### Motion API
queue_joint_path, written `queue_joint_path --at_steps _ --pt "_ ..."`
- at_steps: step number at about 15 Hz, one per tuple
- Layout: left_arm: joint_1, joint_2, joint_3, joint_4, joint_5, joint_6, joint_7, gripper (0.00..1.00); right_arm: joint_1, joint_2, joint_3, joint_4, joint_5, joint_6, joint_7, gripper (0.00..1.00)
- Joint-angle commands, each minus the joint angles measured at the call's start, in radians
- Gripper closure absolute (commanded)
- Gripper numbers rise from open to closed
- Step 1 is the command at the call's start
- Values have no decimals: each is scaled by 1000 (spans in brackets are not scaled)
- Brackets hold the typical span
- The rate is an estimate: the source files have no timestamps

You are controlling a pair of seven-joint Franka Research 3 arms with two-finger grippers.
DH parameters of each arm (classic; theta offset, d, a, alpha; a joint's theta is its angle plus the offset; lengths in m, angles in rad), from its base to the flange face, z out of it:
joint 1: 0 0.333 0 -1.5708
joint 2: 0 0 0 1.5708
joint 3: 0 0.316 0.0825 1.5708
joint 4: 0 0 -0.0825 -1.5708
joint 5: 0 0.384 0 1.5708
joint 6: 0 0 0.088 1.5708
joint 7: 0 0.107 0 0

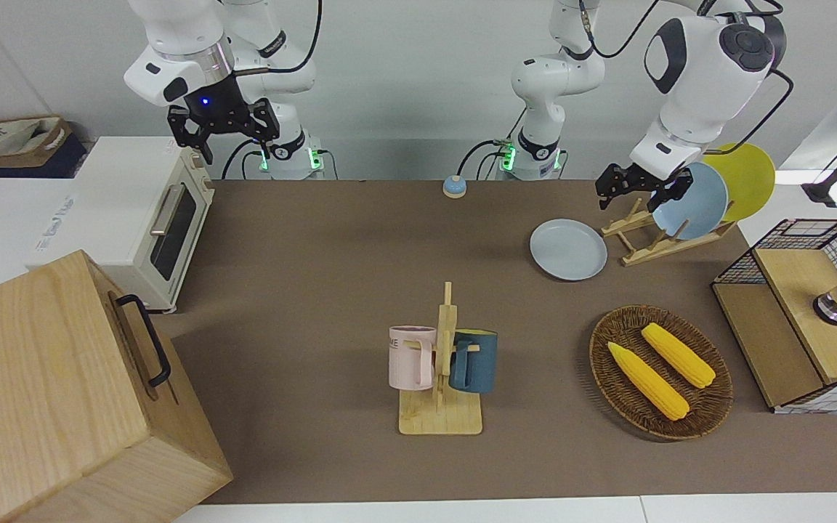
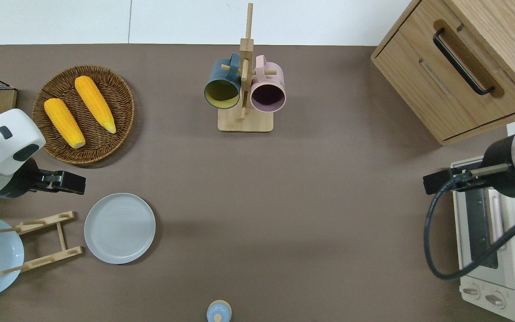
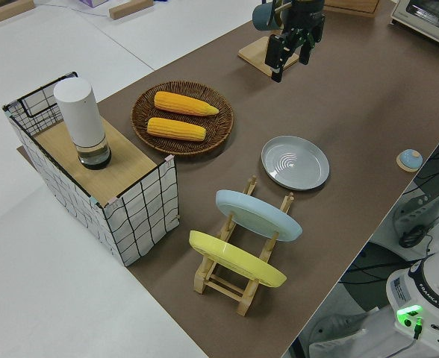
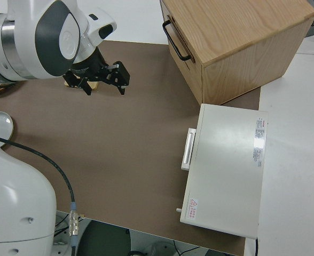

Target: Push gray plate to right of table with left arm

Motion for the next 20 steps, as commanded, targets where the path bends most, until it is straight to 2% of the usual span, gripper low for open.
queue_joint_path --at_steps 1,13,18,20 --pt "5 -2 1 2 -8 -27 1 0 -20 -3 13 8 4 -16 2 17" --pt "4 -13 1 -38 -2 -36 19 2 -20 -3 13 8 4 -16 2 17" --pt "5 -27 2 -95 1 7 21 2 -20 -3 13 8 4 -17 2 17" --pt "13 -59 2 -159 1 51 42 2 -20 -3 13 8 4 -17 2 17"
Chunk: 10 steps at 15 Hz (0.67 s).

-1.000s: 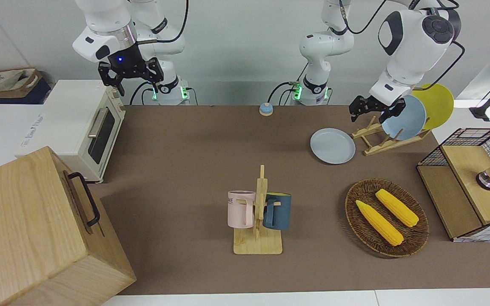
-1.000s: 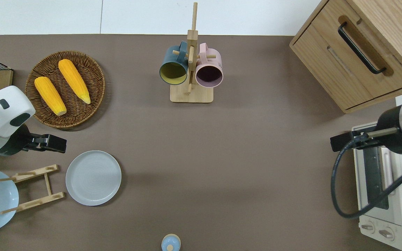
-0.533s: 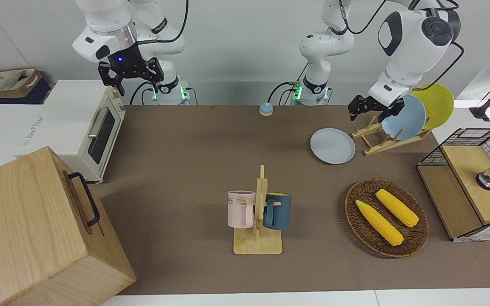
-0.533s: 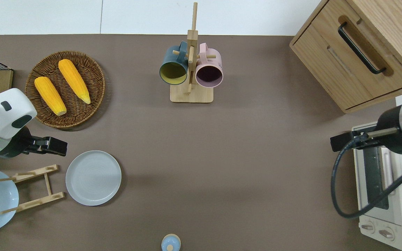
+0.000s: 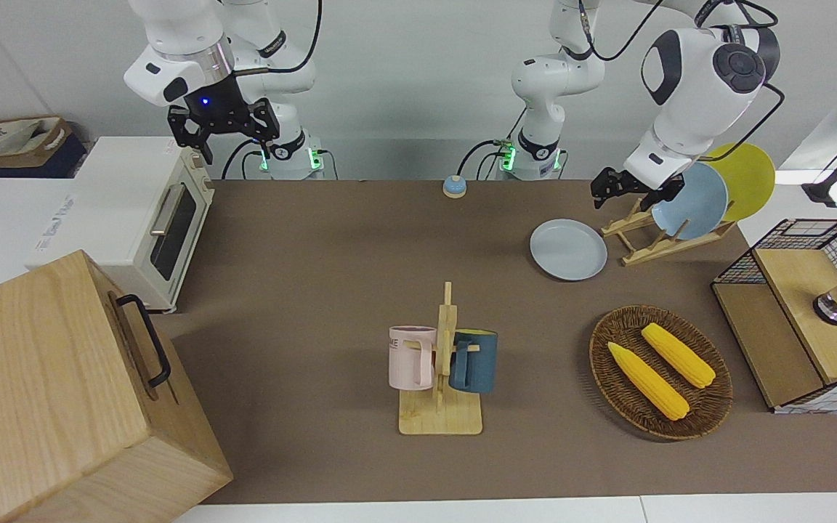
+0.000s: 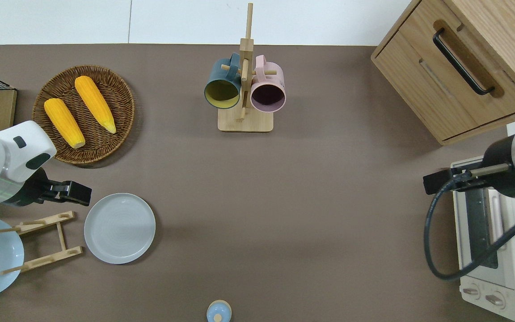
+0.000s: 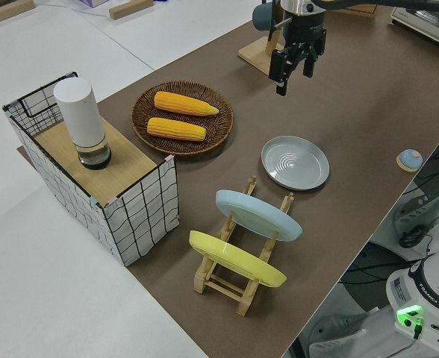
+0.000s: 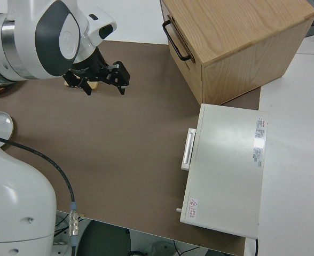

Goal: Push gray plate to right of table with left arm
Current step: 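Lower the left gripper to the edge of the gray plate nearest it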

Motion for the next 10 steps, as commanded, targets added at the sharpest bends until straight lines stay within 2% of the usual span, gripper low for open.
queue_joint_path --at_steps 1,6,10 --pt "10 -73 6 -144 1 101 48 2 -20 -3 13 8 4 -16 2 17" --pt "9 -86 10 -239 1 198 50 2 -20 -3 13 8 4 -16 2 17" --pt "10 -118 10 -366 16 313 53 2 -20 -3 15 8 4 -16 2 17"
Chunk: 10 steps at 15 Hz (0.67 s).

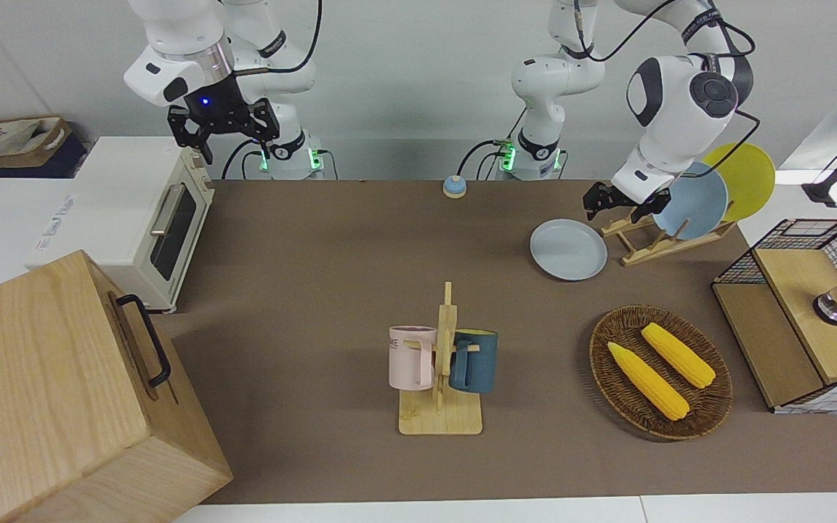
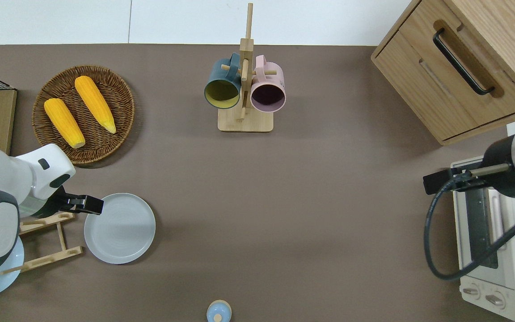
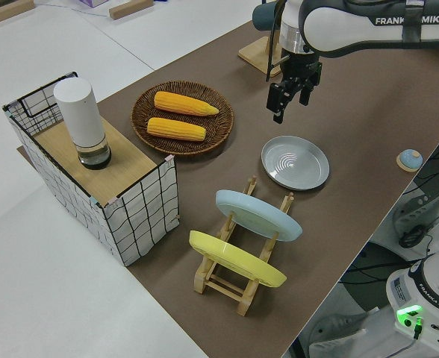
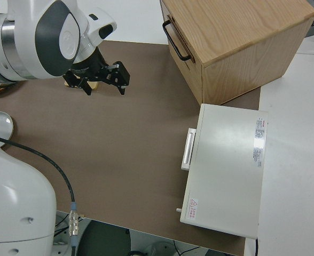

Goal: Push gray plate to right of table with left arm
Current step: 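Lower the left gripper to the edge of the gray plate nearest it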

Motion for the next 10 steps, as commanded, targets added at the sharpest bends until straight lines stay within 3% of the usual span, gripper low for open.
queue_joint_path --at_steps 1,5,10 --pt "8 -71 2 -162 13 135 19 2 -20 -3 15 8 4 -16 2 17" --pt "9 -85 15 -224 13 191 54 2 -20 -3 13 8 4 -17 2 17" --pt "38 -84 29 -328 13 342 102 2 -20 -3 13 8 4 -17 2 17"
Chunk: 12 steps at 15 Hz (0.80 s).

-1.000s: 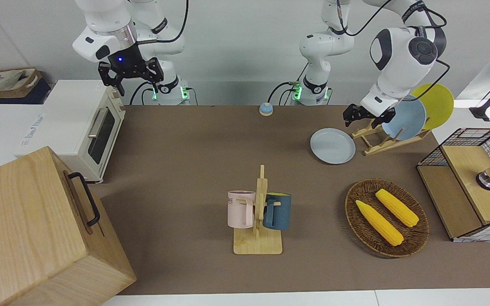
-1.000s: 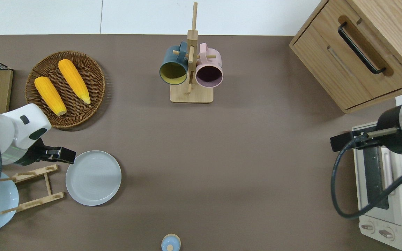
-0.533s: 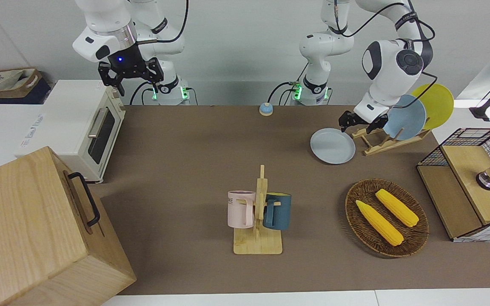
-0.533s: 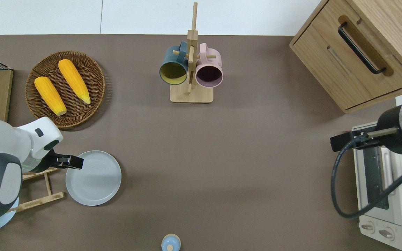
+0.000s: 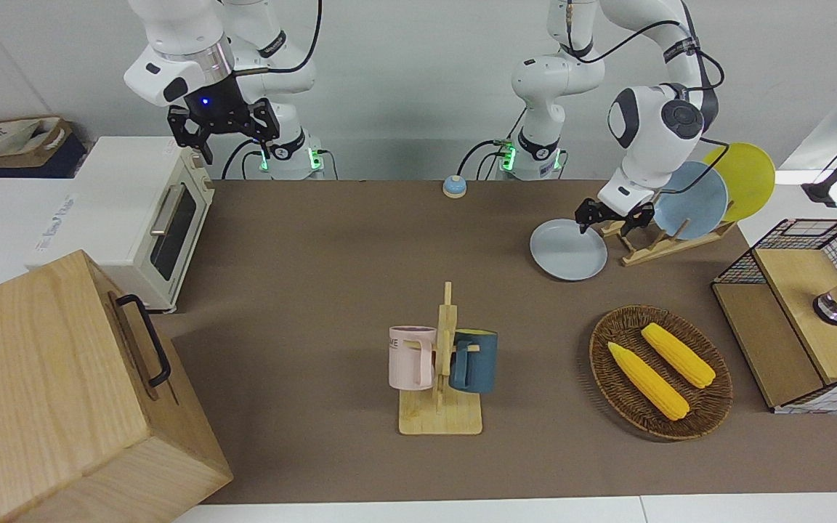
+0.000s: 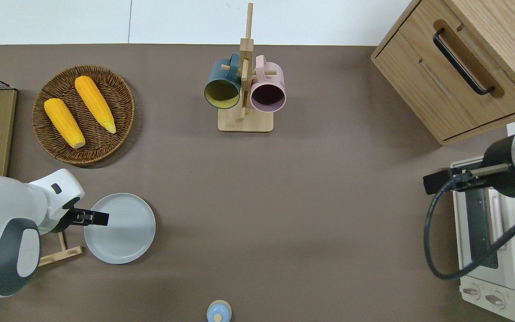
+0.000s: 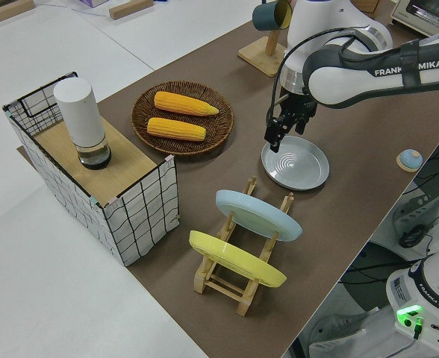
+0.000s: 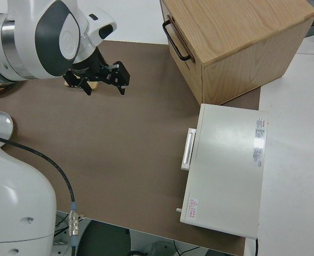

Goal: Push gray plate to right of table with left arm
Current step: 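Lower the left gripper to the edge of the gray plate nearest it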

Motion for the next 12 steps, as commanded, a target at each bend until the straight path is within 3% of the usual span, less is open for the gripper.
queue_joint_path --at_steps 1,12 --pt "44 -36 0 -107 10 113 89 2 -20 -3 15 8 4 -16 2 17" --pt "68 -27 -2 -233 10 275 120 2 -20 -3 13 8 4 -16 1 17"
